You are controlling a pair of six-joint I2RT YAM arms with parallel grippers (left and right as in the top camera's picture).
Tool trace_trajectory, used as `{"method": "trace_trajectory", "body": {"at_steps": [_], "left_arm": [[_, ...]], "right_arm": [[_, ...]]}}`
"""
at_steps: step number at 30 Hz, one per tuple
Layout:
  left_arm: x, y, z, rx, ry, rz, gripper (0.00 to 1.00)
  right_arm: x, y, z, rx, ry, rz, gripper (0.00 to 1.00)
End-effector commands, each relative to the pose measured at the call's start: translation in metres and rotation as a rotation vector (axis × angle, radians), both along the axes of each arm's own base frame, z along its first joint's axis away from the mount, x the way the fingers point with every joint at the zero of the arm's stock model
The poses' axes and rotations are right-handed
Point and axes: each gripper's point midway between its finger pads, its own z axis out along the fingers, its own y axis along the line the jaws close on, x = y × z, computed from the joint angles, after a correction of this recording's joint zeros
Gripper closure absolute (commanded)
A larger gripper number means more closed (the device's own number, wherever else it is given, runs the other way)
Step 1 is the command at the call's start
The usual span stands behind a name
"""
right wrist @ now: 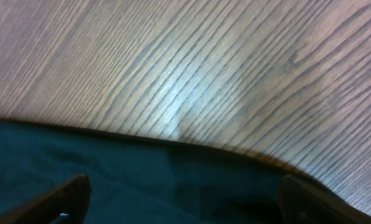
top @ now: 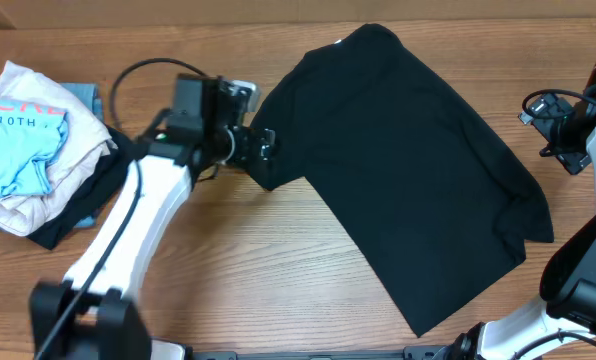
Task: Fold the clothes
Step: 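Grasp the t-shirt's left shoulder with the left gripper and pull it left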
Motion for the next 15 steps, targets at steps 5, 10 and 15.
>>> {"method": "trace_trajectory", "body": {"at_steps": [5,10,15], "left_arm": [[-0.004,-0.030,-0.065,-0.084,0.245,0.026,0.96],[-0.003,-0.044,-0.107,0.025,0.284,0.075,0.96],[0.003,-0.036,-0.129,0.176,0.255,0.235,0.96]], "right_arm": [[0.001,-0.002,0.008,-0.013,-0.019,0.000,0.00],[0.001,-0.002,0.008,-0.013,-0.019,0.000,0.00],[0.001,-0.002,0.008,-0.013,-0.019,0.000,0.00]]}}
